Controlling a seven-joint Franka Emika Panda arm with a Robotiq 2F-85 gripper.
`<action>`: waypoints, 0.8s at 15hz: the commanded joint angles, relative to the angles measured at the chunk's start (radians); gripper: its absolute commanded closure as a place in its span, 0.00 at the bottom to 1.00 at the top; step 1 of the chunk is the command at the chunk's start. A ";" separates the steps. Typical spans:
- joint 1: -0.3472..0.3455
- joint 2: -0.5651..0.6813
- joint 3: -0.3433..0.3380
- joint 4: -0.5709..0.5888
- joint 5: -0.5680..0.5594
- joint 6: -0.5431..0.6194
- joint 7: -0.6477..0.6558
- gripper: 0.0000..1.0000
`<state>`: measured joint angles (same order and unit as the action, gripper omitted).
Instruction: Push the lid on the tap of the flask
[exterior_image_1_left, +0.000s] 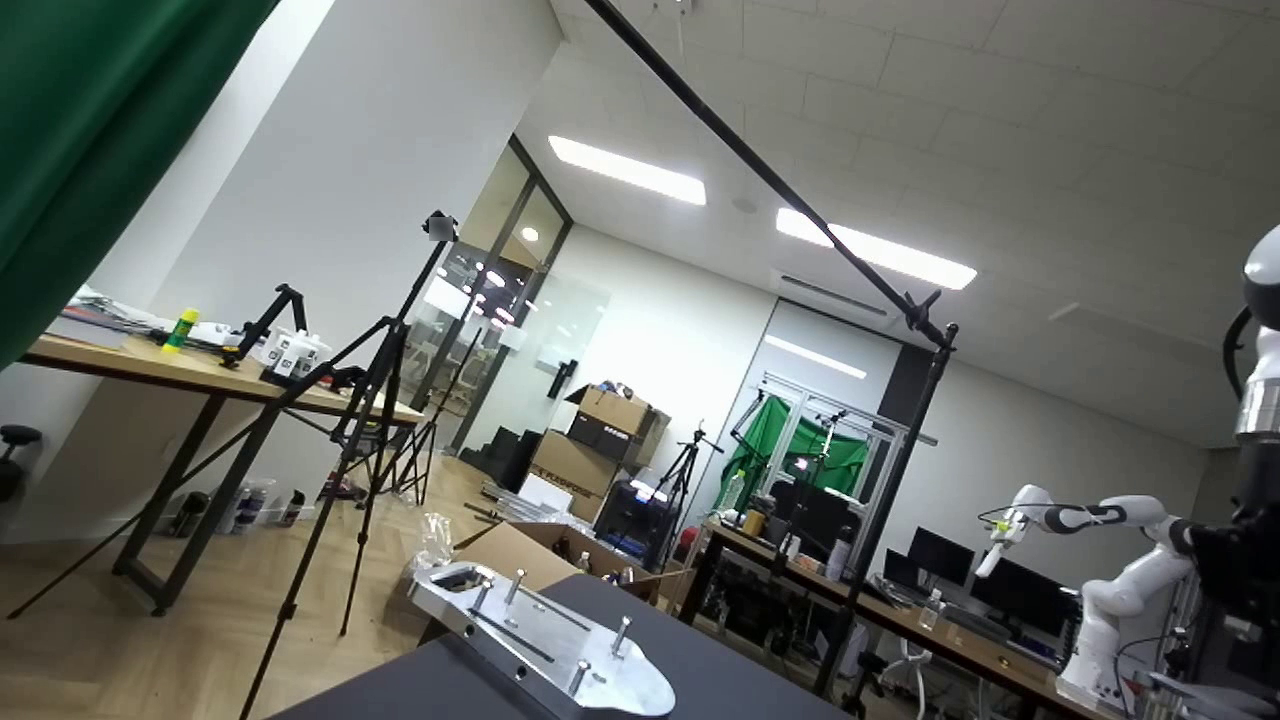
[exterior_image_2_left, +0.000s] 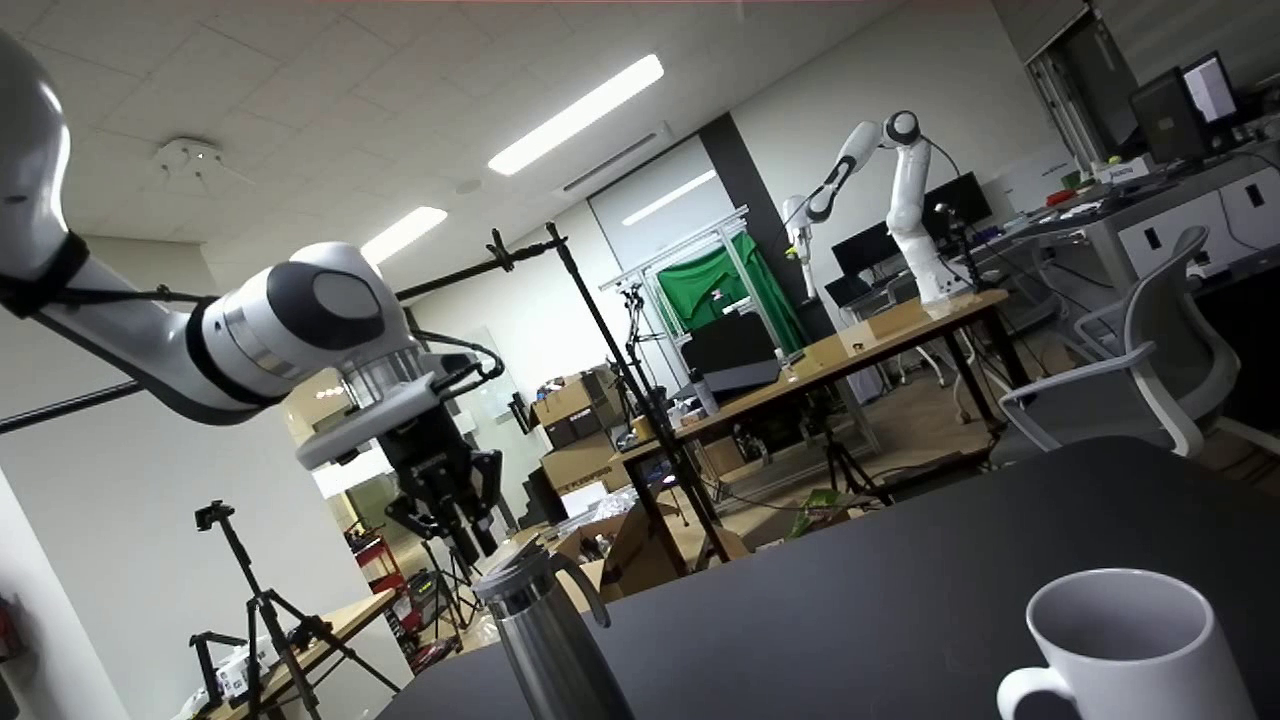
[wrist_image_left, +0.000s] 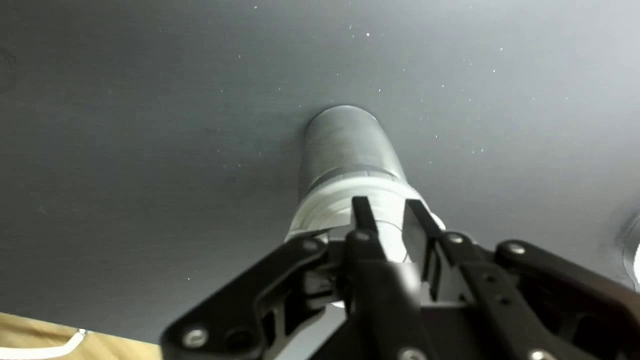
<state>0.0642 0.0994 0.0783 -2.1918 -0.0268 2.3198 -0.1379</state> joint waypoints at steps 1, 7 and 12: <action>-0.017 -0.106 -0.022 -0.031 -0.018 -0.103 0.009 0.46; -0.051 -0.195 -0.060 -0.047 -0.066 -0.211 0.010 0.07; -0.069 -0.216 -0.077 -0.044 -0.067 -0.259 0.014 0.00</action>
<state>0.0011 -0.0872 0.0113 -2.2270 -0.0819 2.0968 -0.1398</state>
